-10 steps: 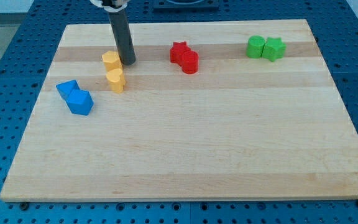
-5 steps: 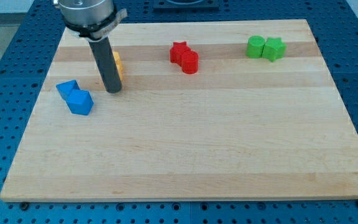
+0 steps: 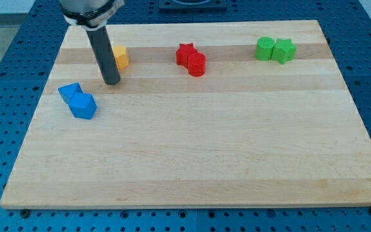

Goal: Push the yellow blocks to the top side

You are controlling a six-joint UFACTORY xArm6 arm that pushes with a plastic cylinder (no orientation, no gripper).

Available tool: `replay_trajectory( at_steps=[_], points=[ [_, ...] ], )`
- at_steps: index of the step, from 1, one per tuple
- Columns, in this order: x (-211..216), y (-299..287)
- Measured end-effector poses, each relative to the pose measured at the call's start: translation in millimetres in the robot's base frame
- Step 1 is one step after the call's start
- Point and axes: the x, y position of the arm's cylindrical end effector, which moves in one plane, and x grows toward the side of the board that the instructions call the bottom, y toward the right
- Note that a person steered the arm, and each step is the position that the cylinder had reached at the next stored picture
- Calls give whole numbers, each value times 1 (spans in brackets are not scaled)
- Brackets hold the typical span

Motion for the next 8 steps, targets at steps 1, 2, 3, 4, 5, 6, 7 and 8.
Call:
replay_trajectory(
  at_steps=[1, 2, 3, 4, 5, 6, 7, 8],
  points=[
    [0, -24],
    [-1, -47],
    [-12, -49],
    [-15, -41],
    [-12, -40],
    [-12, -28],
    [-11, -23],
    [10, -1]
  ],
)
